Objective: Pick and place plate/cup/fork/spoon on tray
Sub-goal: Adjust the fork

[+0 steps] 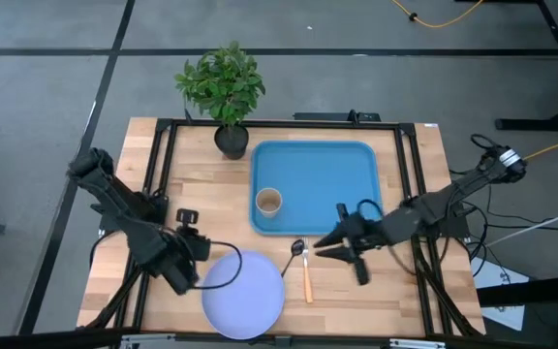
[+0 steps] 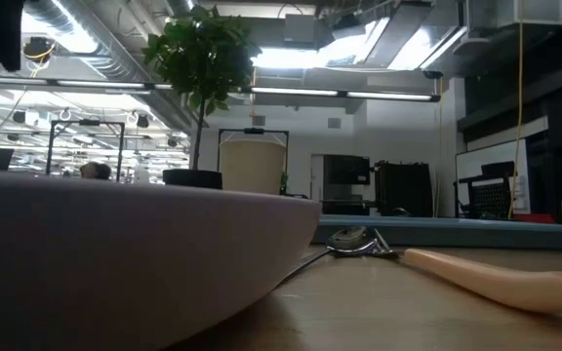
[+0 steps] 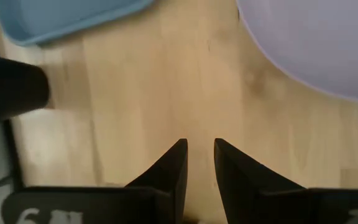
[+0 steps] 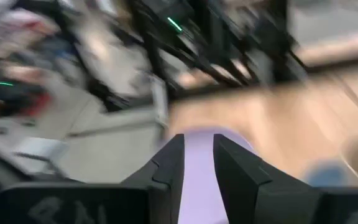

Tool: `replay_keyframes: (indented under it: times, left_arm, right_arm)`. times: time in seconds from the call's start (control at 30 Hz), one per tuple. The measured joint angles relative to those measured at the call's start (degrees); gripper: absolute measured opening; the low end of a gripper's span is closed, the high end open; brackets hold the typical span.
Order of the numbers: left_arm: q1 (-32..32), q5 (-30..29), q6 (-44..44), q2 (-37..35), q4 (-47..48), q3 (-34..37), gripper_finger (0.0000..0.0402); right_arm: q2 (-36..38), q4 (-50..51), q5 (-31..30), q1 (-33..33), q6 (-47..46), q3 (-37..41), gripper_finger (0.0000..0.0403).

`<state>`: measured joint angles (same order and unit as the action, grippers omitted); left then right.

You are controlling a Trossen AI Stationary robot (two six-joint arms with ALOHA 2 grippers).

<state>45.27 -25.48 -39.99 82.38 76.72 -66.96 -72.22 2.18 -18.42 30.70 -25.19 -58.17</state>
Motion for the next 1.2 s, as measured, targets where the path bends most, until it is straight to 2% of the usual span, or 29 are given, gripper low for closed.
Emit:
replay_keyframes:
  times: [0.13,0.23,0.43,0.63,0.8,1.03,1.2]
  left_arm:
    - [0.11,-1.72,-0.04,-8.79,-9.51,8.51,0.0073]
    - [0.27,-5.22,-0.08,-16.4,-17.05,15.52,0.0073]
    - [0.24,-12.81,0.03,-31.03,-35.54,30.34,0.0073]
    - [0.23,-14.54,3.15,-39.64,-52.21,41.27,0.0073]
    - [0.27,-16.7,11.0,-41.78,-59.65,43.89,0.0073]
    - [0.27,-17.88,21.67,-42.0,-60.96,43.54,0.0073]
    - [0.29,-18.52,26.51,-42.04,-60.97,43.04,0.0073]
  right_arm:
    - [-5.76,10.39,-3.32,0.0,-8.27,-6.54,0.009]
    - [-9.6,13.26,-3.53,0.0,-12.35,-9.23,0.009]
    - [-16.15,13.65,-3.53,-0.62,-20.28,-10.21,0.009]
    - [-21.29,19.0,-2.2,-1.93,-31.18,-10.18,0.009]
    - [-22.2,27.29,-1.38,-3.13,-40.37,-10.18,0.009]
    - [-22.24,37.75,-1.24,-5.51,-49.59,-10.18,0.009]
    - [-23.65,39.63,3.84,-7.54,-59.41,-10.18,0.009]
